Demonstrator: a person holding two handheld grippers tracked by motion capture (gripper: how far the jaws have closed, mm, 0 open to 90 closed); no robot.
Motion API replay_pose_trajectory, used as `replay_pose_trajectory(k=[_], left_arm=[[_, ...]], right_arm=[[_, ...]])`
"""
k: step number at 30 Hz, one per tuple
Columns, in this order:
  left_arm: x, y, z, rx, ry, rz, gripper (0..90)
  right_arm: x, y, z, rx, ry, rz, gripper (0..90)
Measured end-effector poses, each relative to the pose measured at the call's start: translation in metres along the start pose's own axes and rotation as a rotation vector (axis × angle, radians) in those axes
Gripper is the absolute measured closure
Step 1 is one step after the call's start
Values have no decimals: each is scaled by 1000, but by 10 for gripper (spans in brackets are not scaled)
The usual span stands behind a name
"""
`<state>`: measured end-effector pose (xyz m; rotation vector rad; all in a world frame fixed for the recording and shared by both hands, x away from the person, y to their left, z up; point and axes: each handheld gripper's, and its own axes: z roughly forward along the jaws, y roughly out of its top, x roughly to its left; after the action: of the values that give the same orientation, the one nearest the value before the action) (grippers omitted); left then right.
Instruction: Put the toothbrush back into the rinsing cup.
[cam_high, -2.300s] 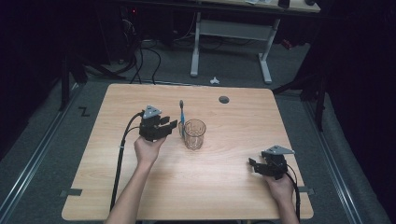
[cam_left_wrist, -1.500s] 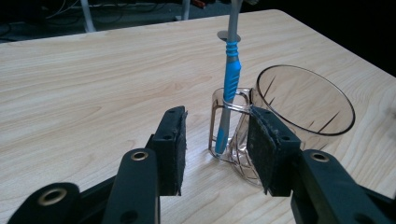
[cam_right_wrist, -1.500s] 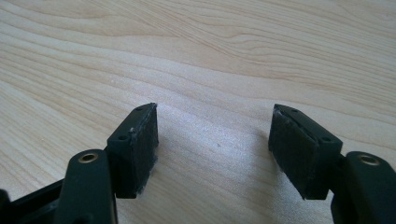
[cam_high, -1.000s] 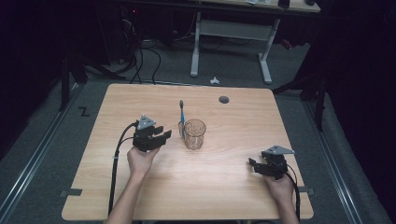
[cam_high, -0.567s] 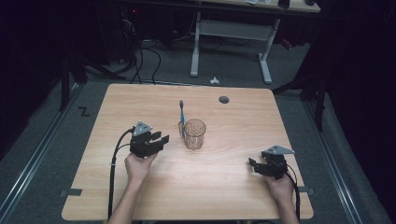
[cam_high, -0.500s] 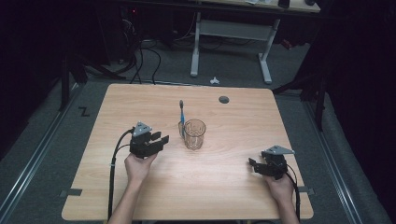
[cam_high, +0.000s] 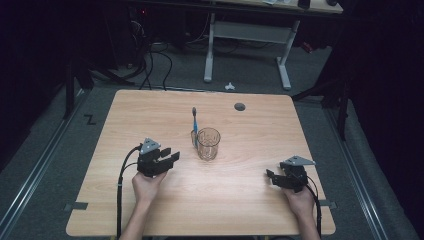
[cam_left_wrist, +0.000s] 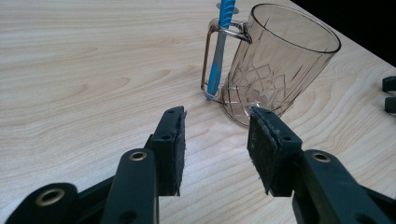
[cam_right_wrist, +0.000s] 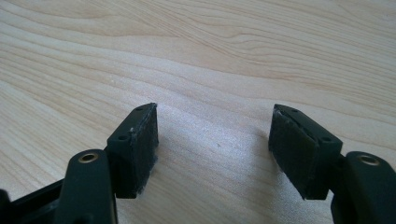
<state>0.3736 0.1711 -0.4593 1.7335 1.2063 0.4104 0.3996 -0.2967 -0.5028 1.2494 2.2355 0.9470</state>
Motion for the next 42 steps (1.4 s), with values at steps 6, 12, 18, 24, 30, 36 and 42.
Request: replay_pose_trajectory(k=[6,12,18,24,30,36,42], left_arm=[[2,-7,-2,0,3,-19,566],[2,-14,-3,7,10,-24,564],[2,-20,-3,25,23,-24,561],[3,-30,1,51,26,-35,559],[5,-35,0,53,40,-37,554],[6,-42,2,72,66,-39,550],[5,-45,4,88,101,-25,521]], right_arm=[[0,0,0,0,0,0,335],[0,0,0,0,0,0,335],[0,0,0,0,0,0,335],[0,0,0,0,0,1,335],[0,0,0,0,0,1,336],[0,0,0,0,0,0,335],[0,0,0,0,0,1,335]])
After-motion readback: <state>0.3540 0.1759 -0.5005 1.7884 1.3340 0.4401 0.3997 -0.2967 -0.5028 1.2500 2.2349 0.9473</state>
